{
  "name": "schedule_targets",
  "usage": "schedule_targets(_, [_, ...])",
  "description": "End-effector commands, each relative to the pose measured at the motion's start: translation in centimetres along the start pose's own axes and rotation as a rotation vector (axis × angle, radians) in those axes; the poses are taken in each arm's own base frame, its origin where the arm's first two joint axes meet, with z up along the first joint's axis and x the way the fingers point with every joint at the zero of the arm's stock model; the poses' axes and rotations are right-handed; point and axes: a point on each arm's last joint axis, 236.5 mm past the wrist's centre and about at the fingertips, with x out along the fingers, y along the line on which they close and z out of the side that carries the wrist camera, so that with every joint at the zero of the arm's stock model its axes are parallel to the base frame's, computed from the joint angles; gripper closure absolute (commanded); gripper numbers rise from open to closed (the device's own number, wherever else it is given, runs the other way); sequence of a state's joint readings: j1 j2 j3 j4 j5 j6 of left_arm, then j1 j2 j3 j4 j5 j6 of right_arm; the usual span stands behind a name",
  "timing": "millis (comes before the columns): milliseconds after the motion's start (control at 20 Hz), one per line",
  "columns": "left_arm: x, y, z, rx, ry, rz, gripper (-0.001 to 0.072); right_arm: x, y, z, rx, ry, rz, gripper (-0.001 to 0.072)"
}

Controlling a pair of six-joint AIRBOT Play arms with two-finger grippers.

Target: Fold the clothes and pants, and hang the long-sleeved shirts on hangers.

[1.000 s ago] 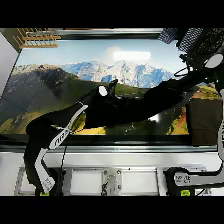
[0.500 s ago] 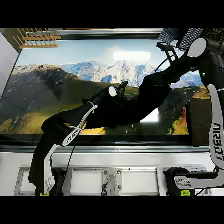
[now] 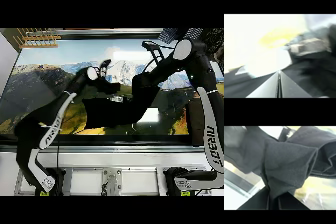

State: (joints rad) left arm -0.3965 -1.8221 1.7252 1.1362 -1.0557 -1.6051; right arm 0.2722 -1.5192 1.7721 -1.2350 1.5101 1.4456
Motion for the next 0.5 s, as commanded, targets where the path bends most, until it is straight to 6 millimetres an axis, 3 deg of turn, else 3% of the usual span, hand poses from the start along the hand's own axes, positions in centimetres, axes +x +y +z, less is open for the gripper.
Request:
schedule_targets(0, [-9.2,8.0,2.3,-0.008,-0.082,0.197,0.0699,1.5,3.8,1.8,-0.043,-0.058,0.042,0.0695])
schedule_targets(150, [-16.1,12.3,3.0,-0.101,-0.156,0.244,0.0699,5.0,8.2,2.7,-0.083,-0.064,0.111,0.0695])
schedule_targets(350, [-23.5,15.9,2.6,-0.188,-0.247,0.295,0.0699,13.1,14.9,2.9,-0.09,-0.049,0.21,0.0694])
schedule_targets(400, [-24.8,16.3,2.4,-0.2,-0.265,0.304,0.0699,15.8,16.7,2.9,-0.094,-0.053,0.235,0.068])
schedule_targets(450, [-25.8,16.5,2.3,-0.207,-0.28,0.309,0.0698,18.4,18.7,2.9,-0.083,-0.066,0.27,0.058])
